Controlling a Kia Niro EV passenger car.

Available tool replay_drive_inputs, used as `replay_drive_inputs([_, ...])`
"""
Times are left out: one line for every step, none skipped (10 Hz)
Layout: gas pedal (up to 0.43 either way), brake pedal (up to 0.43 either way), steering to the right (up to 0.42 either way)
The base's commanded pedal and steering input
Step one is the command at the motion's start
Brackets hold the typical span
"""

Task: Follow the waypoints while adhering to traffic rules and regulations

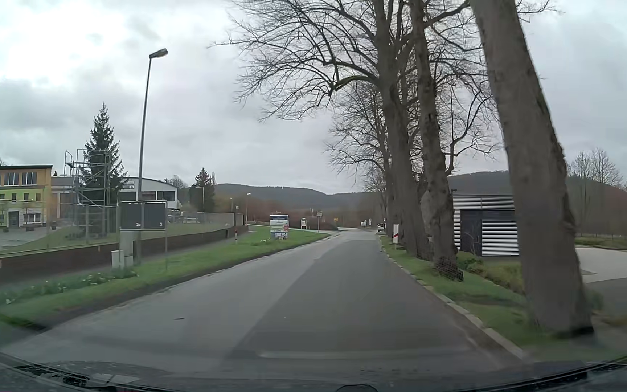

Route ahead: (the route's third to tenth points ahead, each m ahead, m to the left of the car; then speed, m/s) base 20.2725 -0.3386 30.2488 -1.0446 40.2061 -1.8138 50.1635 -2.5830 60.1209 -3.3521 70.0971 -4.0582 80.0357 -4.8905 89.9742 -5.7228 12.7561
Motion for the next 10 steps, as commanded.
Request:
replay_drive_inputs([0.130,0.000,0.022])
replay_drive_inputs([0.130,0.000,0.022])
replay_drive_inputs([0.130,0.000,0.022])
replay_drive_inputs([0.130,0.000,0.022])
replay_drive_inputs([0.130,0.000,0.022])
replay_drive_inputs([0.150,0.000,0.022])
replay_drive_inputs([0.157,0.000,0.022])
replay_drive_inputs([0.157,0.000,0.022])
replay_drive_inputs([0.157,0.000,0.022])
replay_drive_inputs([0.157,0.000,0.021])
